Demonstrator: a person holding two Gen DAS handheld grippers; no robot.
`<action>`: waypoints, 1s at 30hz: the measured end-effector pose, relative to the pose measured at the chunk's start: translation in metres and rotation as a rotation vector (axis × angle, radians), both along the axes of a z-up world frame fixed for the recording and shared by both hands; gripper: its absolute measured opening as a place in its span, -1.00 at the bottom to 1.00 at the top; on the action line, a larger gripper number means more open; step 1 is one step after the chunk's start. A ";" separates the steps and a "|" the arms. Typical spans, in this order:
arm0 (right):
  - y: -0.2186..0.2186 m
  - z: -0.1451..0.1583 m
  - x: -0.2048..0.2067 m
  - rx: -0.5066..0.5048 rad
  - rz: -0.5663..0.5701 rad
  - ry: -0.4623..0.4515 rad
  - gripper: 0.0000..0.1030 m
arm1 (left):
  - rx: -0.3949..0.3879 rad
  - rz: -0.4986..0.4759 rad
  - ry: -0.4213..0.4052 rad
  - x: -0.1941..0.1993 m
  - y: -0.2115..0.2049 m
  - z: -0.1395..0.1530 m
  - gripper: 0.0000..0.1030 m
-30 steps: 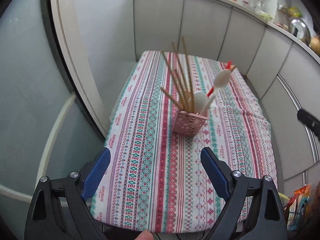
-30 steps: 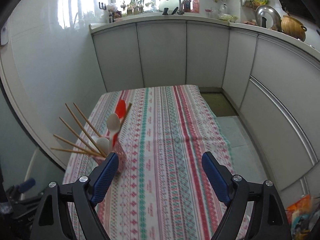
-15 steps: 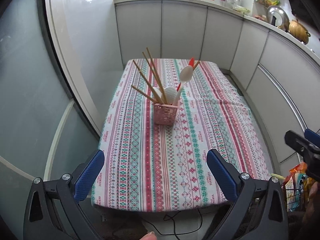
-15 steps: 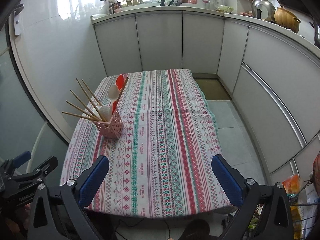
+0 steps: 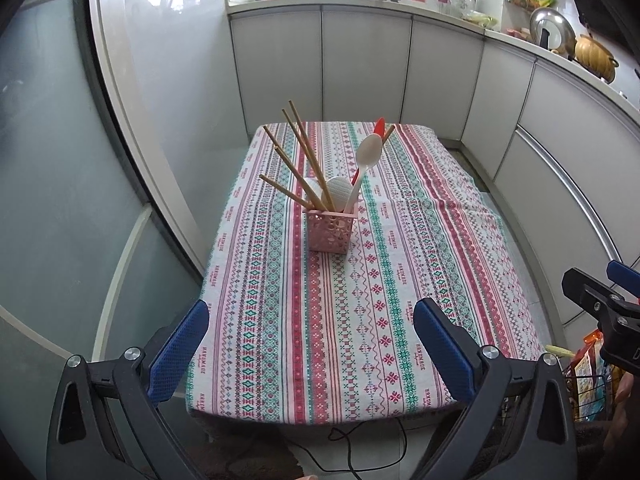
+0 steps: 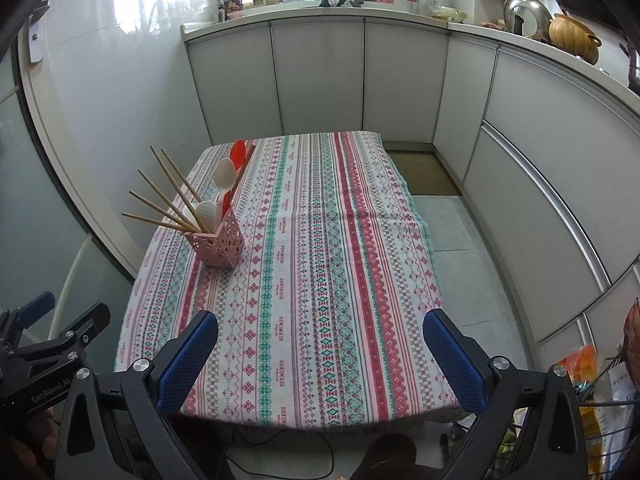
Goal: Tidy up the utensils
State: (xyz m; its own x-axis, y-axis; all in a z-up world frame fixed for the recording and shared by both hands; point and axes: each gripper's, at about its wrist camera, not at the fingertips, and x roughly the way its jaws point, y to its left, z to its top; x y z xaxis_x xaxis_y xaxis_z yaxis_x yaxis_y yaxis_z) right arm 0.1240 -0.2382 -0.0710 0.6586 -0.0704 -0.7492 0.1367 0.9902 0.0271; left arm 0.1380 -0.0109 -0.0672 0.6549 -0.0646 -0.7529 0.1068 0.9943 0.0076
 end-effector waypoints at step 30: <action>0.004 -0.001 0.003 0.004 0.010 0.014 1.00 | 0.011 -0.001 0.008 0.000 -0.002 -0.003 1.00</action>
